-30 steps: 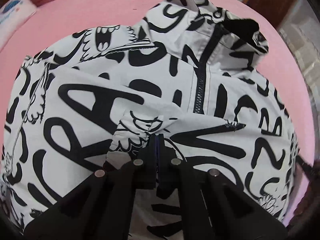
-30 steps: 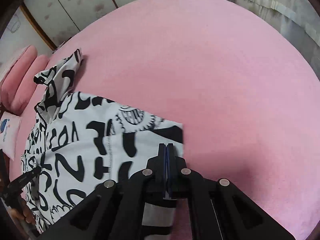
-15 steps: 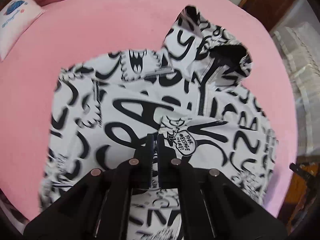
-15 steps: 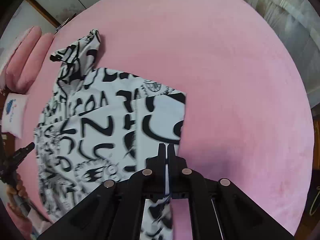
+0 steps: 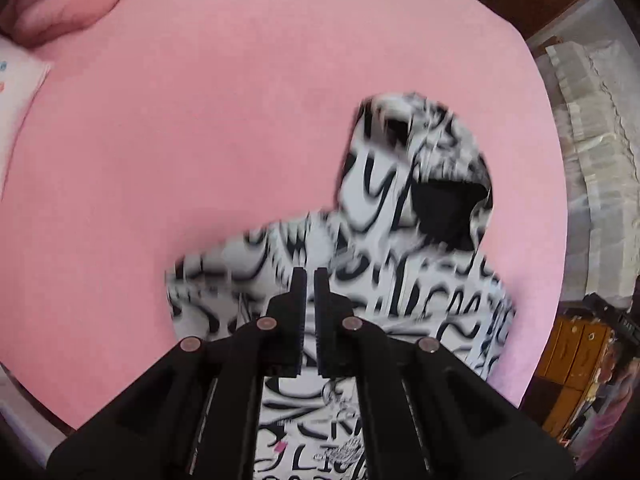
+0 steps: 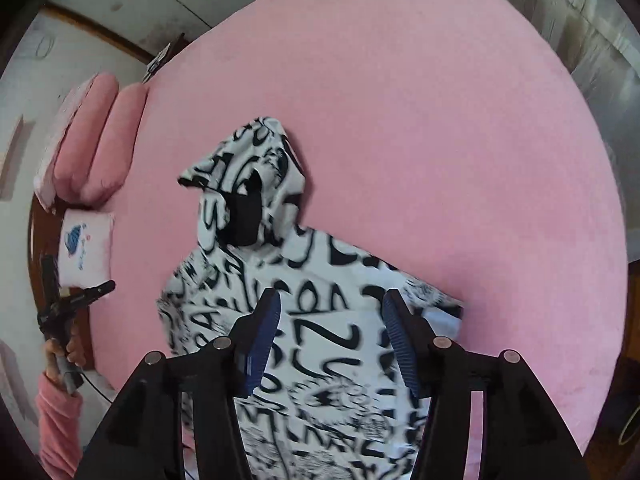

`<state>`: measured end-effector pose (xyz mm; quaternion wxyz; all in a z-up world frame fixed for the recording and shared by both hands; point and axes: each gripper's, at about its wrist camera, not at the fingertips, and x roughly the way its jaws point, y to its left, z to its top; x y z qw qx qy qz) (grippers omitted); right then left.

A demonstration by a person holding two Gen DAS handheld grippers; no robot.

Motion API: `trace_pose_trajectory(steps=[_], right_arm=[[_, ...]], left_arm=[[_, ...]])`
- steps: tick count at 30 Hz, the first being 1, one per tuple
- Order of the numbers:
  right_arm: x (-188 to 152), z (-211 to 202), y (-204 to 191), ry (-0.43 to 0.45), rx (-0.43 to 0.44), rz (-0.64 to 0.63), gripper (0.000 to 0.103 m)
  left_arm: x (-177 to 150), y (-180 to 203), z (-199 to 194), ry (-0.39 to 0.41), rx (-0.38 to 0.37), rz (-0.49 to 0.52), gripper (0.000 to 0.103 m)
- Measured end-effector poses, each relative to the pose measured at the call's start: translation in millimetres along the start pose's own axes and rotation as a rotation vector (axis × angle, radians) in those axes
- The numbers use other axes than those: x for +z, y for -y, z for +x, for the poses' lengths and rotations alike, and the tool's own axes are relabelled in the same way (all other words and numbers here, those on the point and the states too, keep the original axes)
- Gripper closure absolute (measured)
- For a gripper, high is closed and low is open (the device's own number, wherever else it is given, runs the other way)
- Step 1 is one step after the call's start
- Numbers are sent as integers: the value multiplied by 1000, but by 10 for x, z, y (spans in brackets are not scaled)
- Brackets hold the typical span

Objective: Fold large clothes
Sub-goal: 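Move both tools to the hood and open them around its edge, then grasp the hood with both tools and lift it off the bed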

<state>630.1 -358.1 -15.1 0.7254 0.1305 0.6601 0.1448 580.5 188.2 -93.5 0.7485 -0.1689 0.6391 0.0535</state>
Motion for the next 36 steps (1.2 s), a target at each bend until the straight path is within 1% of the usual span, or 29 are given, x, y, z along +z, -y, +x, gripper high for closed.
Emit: trace_pose_trajectory(steps=[2, 4, 6, 7, 8, 9, 10, 12, 14, 16, 18, 20, 21, 25, 26, 28, 30, 31, 32, 34, 35, 36], right_arm=[[264, 70, -157, -26, 11, 28, 45], [490, 144, -286, -44, 38, 58, 42], [781, 243, -428, -69, 71, 86, 31], [896, 295, -475, -74, 80, 99, 29], [1033, 348, -515, -77, 92, 123, 26], [1172, 435, -542, -91, 111, 159, 22], [1310, 544, -557, -112, 139, 206, 21], [1514, 711, -539, -132, 184, 290, 20], [1705, 911, -491, -152, 208, 367, 20], [1848, 1082, -440, -149, 211, 423, 20], [1929, 1253, -387, -144, 185, 448, 20], [2025, 1456, -367, -163, 160, 448, 19], [2066, 1588, -360, -180, 157, 442, 19], [2175, 2040, -335, -220, 155, 430, 19], [2199, 2164, -331, -236, 153, 421, 19], [2241, 2440, -303, -262, 150, 397, 19], [2283, 2627, -304, -269, 154, 371, 20], [2295, 2720, -308, -271, 158, 359, 20], [2299, 2805, -315, -270, 163, 344, 21], [2288, 2945, -328, -272, 159, 318, 28], [2272, 3051, -334, -278, 148, 298, 32], [2262, 3112, -342, -281, 125, 281, 42]], left_arm=[[328, 142, -122, 40, 49, 31, 102], [648, 300, -226, 77, 55, 58, 102], [924, 435, -272, 86, 33, 65, 92], [1111, 525, -283, 85, 20, 71, 74], [1224, 581, -293, 82, 13, 74, 51], [1393, 674, -280, 81, -2, 85, 43], [1504, 750, -255, 73, -16, 99, 40], [1708, 872, -177, 49, -38, 121, 40], [1923, 980, -31, 19, -48, 130, 40], [2070, 1049, 118, -6, -53, 128, 40], [2218, 1123, 331, -42, -86, 133, 40], [2308, 1193, 588, -83, -104, 140, 40], [2383, 1236, 749, -102, -97, 150, 40], [2470, 1345, 1246, -140, -48, 172, 40], [2496, 1349, 1362, -145, -50, 166, 40], [2489, 1331, 1576, -159, -78, 152, 40], [2505, 1297, 1862, -210, -121, 115, 40], [2478, 1281, 1994, -237, -136, 98, 42], [2421, 1270, 2106, -254, -144, 90, 47], [2329, 1252, 2340, -294, -126, 85, 55], [2286, 1256, 2440, -313, -117, 93, 55], [2242, 1263, 2529, -330, -109, 102, 55]])
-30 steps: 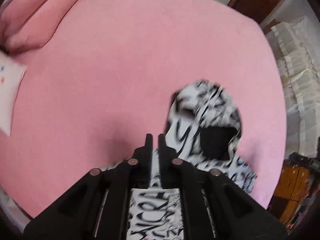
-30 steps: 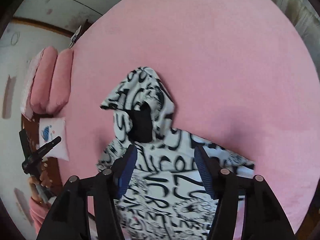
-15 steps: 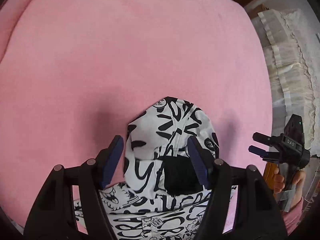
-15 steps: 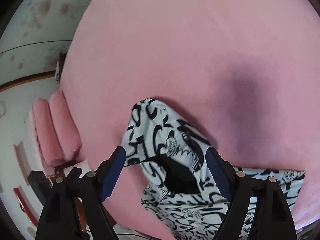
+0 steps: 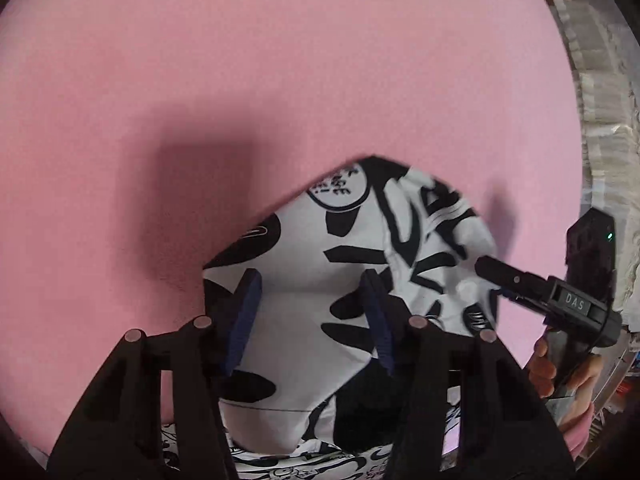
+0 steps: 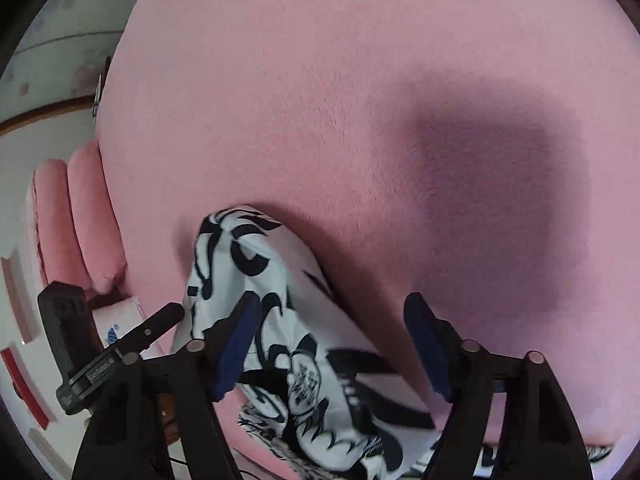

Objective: Fold large clothes
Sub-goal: 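Grasp the hood with both tools and lift it off the bed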

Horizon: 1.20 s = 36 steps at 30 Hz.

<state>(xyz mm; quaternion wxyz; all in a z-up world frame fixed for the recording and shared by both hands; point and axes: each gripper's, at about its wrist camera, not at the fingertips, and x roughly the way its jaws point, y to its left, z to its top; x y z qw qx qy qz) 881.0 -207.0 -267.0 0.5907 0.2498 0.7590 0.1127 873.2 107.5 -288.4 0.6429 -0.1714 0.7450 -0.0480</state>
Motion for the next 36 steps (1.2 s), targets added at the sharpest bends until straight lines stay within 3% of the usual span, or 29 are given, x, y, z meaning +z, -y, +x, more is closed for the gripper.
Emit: trace_pose_trajectory(steps=[1, 3, 5, 7, 12, 17, 23, 27, 33, 34, 36], right_arm=[[6, 56, 11, 1, -23, -7, 49], [-20, 92, -18, 34, -51, -43, 79], [-84, 53, -106, 73, -11, -101, 92], [-205, -47, -288, 112, -10, -236, 95], [-705, -420, -671, 170, 45, -528, 99], [-1356, -877, -941, 215, 95, -766, 99], [-2180, -1219, -1055, 213, 138, -889, 99], [-2705, -1258, -1030, 204, 91, -982, 99], [-3386, -1209, -901, 163, 14, -1059, 99], [-3485, -1184, -884, 159, -5, -1081, 99], [-3597, -1140, -837, 152, -30, -1108, 99]], left_arm=[[-14, 2, 67, -8, 12, 4, 59], [-65, -3, 175, -18, 29, -5, 75], [-119, -27, 224, -32, 2, -40, 95], [-174, -51, 188, -14, -23, -65, 103], [-490, -90, -54, 62, -88, -105, 103], [-1027, -116, -399, 117, -121, -69, 103], [-1926, -286, -972, 162, -251, -63, 103], [-2415, -396, -1339, 184, -319, -67, 103], [-2724, -422, -1810, 184, -478, -115, 103], [-2779, -390, -1827, 171, -508, -137, 100], [-2840, -298, -1851, 146, -547, -173, 82]])
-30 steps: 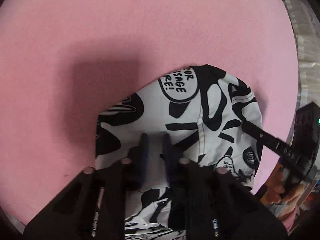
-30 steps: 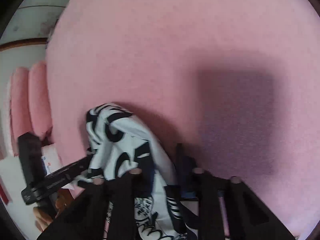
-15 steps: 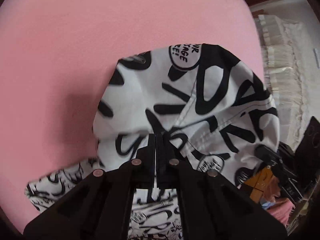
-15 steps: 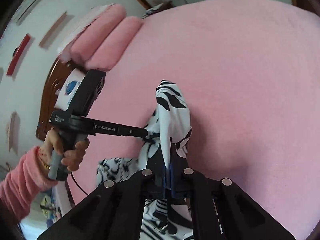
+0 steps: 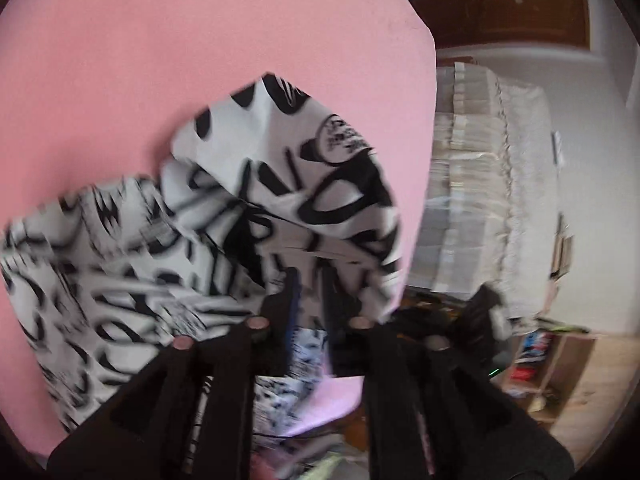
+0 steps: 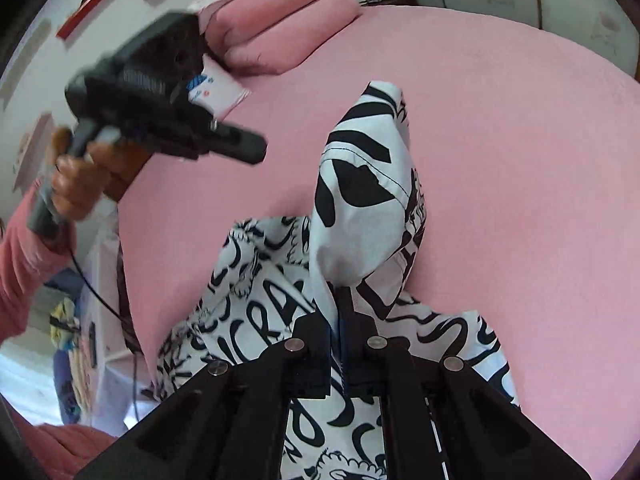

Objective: Fold large clothes
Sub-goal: 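Grasp the hood with both tools and lift it off the bed, then fold the hood and shoulders down onto the hem with both tools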

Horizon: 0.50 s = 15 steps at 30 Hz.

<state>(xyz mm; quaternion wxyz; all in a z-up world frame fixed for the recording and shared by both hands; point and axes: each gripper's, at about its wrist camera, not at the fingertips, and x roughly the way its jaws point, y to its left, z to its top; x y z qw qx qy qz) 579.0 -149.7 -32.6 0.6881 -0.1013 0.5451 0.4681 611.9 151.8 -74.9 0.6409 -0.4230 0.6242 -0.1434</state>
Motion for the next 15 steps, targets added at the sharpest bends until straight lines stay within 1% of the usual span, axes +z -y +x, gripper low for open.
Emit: trace_pose_trajectory(steps=[1, 2, 3, 6, 7, 9, 10, 12, 13, 14, 15], right_arm=[[-30, 16, -36, -8, -3, -4, 99], [95, 146, -166, -12, -6, 0, 99], [67, 171, -224, -22, -7, 2, 99], [-83, 223, -316, -40, -16, -17, 99], [-100, 259, -341, -44, -17, -20, 99], [-109, 346, -453, -46, -10, -23, 99], [-124, 404, -535, -42, -8, -28, 99], [-199, 325, -626, -42, -3, -35, 99], [-214, 296, -647, -42, -2, -34, 99], [-253, 274, -672, -48, -2, -37, 99], [-279, 255, -688, -54, -3, -41, 99]], left_arm=[[-11, 64, 6, -3, -10, -5, 60], [4, 151, -6, 5, -12, 5, 43], [-33, 239, -3, 12, -10, 17, 41], [-159, 450, 9, 12, 13, 61, 41], [-187, 520, -11, 12, 46, 68, 41], [-216, 615, -22, 30, 156, 91, 41], [-180, 613, -18, 40, 199, 97, 41], [-170, 613, -26, 59, 283, 90, 41], [-163, 574, 12, 60, 314, 80, 41], [-169, 541, 39, 52, 360, 60, 45], [-185, 501, 65, 53, 374, 54, 52]])
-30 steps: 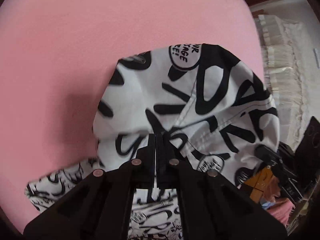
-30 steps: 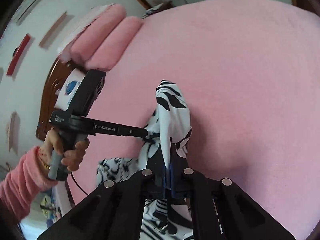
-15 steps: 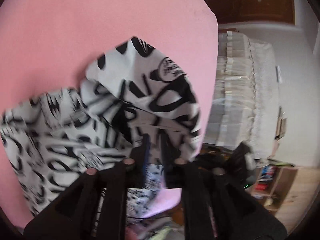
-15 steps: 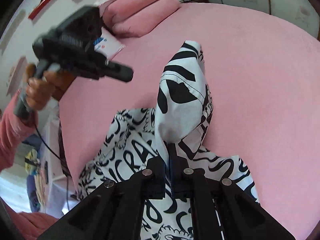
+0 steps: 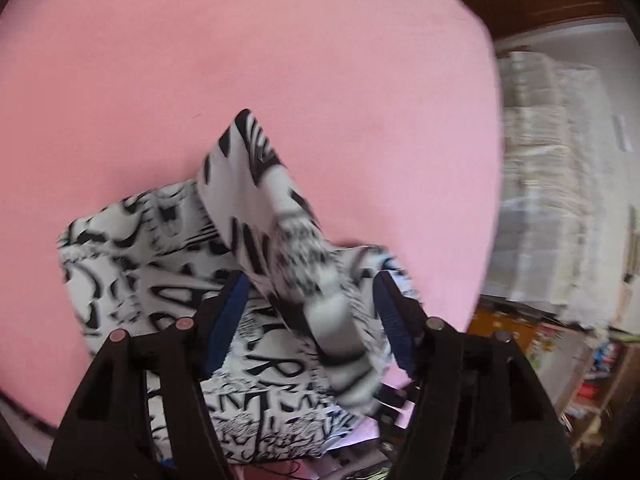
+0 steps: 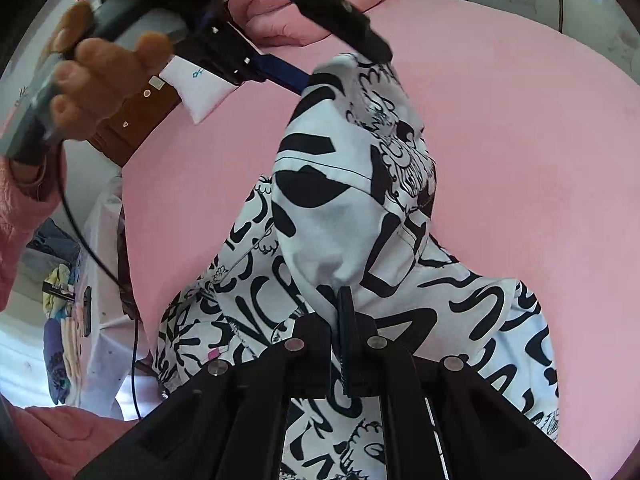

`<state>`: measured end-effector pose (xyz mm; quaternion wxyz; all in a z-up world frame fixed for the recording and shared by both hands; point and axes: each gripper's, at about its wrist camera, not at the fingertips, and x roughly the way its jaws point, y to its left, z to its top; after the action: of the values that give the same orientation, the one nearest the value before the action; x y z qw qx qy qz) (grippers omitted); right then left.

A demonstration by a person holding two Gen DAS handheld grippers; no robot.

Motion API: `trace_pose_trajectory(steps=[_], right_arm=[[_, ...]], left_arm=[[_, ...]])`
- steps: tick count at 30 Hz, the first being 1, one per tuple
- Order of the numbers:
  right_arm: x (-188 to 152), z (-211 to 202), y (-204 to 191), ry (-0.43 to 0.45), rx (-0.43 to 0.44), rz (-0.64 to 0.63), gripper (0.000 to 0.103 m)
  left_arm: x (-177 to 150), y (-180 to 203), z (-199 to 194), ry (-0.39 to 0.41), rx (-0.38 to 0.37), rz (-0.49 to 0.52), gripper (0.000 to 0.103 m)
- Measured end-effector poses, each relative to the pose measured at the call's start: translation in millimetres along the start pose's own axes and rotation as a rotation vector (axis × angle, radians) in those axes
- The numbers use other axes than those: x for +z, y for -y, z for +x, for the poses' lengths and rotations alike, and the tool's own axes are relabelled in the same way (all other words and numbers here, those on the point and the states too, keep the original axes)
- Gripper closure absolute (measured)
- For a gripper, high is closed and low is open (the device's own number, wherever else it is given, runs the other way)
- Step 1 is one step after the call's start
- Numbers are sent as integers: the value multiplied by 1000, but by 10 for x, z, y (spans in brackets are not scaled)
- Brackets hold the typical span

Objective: Fold large clothes
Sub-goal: 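Fold the hood and shoulders down onto the hem with both tools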

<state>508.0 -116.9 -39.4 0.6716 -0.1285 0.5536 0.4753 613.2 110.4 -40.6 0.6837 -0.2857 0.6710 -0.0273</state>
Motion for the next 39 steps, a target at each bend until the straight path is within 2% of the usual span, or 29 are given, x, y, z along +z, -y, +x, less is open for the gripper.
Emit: trace_pose_trajectory(steps=[2, 5, 8, 11, 14, 16, 20, 23, 27, 30, 33, 35, 37, 38, 39], right_arm=[[-61, -65, -56, 4, -13, -12, 99], [-152, -150, -68, 8, -35, -6, 99], [-280, -241, -69, 26, -54, 1, 99], [-401, -344, -53, 73, -78, 22, 99], [-568, -419, -41, 150, -120, 67, 99], [-754, -408, -32, 198, -118, 132, 99], [-1252, -119, -90, 220, -128, 237, 99], [-1556, 139, -69, 196, -143, 333, 95], [-1922, 362, 22, 185, -93, 507, 95], [-2109, 397, 90, 215, -24, 641, 93], [-2175, 358, 83, 207, -16, 723, 90], [-2179, 259, 72, 214, -32, 727, 80], [-2186, 159, 43, 205, -46, 725, 57], [-2221, 108, 36, 205, -53, 729, 23], [-2257, 32, 19, 227, -62, 739, 4]], left_arm=[[-75, -82, 87, -1, 0, -23, 91], [-310, -157, 64, 46, -32, -24, 95], [-654, -251, 52, 70, -21, -2, 96], [-1141, -401, 45, 92, -46, -12, 96], [-1664, -581, 264, 84, -89, -5, 96], [-1985, -709, 486, 83, -113, -7, 96], [-2534, -966, 921, 138, -107, -3, 96], [-2793, -1143, 1201, 156, -133, 1, 96], [-2981, -1279, 1475, 146, -163, 27, 96], [-3067, -1318, 1657, 130, -117, 62, 96], [-3136, -1323, 1726, 120, -98, 69, 96], [-3135, -1310, 1711, 127, -81, 84, 96], [-3102, -1278, 1638, 136, -59, 84, 96], [-3077, -1258, 1596, 136, -45, 71, 96], [-3040, -1255, 1542, 136, -44, 56, 96]])
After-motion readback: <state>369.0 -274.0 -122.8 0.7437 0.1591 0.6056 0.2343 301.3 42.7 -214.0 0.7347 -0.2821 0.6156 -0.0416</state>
